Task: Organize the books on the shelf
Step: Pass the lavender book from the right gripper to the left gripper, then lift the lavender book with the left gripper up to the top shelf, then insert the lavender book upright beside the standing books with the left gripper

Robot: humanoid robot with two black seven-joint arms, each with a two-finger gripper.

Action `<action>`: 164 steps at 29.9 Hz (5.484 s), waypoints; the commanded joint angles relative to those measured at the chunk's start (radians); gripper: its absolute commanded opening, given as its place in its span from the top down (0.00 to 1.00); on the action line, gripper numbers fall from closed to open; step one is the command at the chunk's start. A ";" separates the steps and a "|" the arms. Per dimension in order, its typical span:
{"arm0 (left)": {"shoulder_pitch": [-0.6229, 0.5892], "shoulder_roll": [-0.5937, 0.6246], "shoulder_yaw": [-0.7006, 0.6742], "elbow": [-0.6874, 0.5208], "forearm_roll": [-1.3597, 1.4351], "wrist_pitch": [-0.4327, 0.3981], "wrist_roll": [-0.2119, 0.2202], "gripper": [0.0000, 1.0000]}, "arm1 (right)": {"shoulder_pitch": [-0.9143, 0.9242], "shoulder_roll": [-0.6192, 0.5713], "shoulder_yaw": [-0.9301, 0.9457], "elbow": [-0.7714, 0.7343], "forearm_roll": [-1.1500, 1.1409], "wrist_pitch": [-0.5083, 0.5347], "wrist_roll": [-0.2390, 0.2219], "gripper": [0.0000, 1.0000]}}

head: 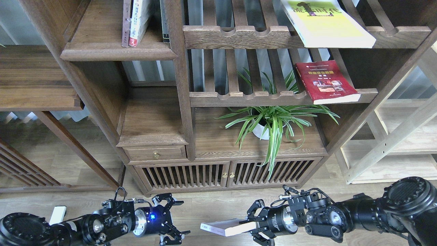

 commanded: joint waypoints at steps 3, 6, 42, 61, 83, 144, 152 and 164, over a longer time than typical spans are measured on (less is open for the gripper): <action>-0.003 0.000 -0.001 -0.032 0.026 0.001 0.000 0.01 | 0.032 0.009 0.000 0.044 -0.002 0.000 0.000 0.97; -0.022 0.000 0.001 -0.070 0.030 0.004 0.000 0.02 | 0.055 0.006 0.000 0.089 -0.002 0.000 0.000 0.97; -0.033 0.000 0.007 -0.102 0.257 0.127 0.000 1.00 | 0.173 0.066 0.003 0.150 0.038 0.003 0.000 0.97; -0.028 0.000 -0.008 -0.147 0.252 0.127 0.000 1.00 | 0.141 -0.043 0.063 0.122 0.271 0.017 0.000 0.16; -0.037 0.329 -0.272 -0.485 0.201 0.122 0.000 1.00 | 0.023 -0.506 0.068 0.008 0.374 0.014 0.000 0.09; -0.309 1.131 -0.927 -0.723 -0.293 -0.240 0.104 1.00 | -0.160 -0.543 0.057 -0.066 0.492 -0.149 0.000 0.07; -0.316 1.077 -0.927 -0.722 -0.294 -0.237 0.105 1.00 | -0.166 -0.544 0.057 -0.066 0.487 -0.149 0.000 0.07; -0.394 0.956 -0.866 -0.716 -0.291 -0.117 0.154 1.00 | -0.173 -0.544 0.062 -0.066 0.486 -0.152 0.000 0.07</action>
